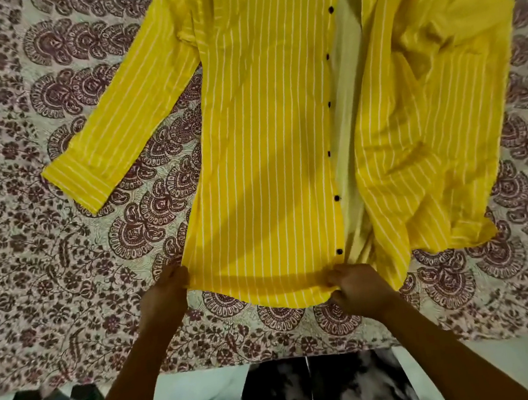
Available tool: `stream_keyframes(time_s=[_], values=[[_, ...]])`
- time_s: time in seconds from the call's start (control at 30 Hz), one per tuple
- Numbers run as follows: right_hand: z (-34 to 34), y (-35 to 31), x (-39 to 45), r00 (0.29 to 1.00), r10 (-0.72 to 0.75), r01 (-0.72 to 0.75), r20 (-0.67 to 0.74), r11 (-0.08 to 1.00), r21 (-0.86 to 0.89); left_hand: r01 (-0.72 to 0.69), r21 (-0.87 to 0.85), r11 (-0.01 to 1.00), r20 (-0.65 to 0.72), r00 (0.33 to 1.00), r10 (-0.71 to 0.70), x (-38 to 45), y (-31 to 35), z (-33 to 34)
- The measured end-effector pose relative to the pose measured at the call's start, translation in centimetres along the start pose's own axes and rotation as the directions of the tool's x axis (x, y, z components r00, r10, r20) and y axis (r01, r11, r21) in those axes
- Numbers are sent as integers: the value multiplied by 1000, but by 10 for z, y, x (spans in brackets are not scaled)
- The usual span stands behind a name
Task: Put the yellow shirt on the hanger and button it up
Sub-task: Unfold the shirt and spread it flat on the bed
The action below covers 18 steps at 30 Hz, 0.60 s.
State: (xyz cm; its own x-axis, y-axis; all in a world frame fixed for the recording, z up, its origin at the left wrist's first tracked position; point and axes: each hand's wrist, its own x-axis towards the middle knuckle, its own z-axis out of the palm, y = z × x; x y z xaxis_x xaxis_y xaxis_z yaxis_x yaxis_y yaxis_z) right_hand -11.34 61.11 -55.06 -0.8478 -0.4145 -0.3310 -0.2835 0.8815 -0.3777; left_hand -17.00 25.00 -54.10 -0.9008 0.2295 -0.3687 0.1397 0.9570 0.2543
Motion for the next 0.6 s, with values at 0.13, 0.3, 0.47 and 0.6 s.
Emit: stream_keyframes(time_s=[0.13,0.3,0.47,0.6], values=[[10,-6,-2,999,-30,30,-18,1000,0,-7,180,984,21,1000,4,-3,2,-3],[13,-7,-19,997,-35,32,-65,998,-51,-388,260,884,116,922,370,15,7,-7],[18,-17,-25,989,-57,42,-136,993,-113,-322,233,918,-30,941,338,19,0,-16],[24,-11,-36,994,-63,51,-91,991,-123,-39,220,975,-169,983,78,3,-24,-27]])
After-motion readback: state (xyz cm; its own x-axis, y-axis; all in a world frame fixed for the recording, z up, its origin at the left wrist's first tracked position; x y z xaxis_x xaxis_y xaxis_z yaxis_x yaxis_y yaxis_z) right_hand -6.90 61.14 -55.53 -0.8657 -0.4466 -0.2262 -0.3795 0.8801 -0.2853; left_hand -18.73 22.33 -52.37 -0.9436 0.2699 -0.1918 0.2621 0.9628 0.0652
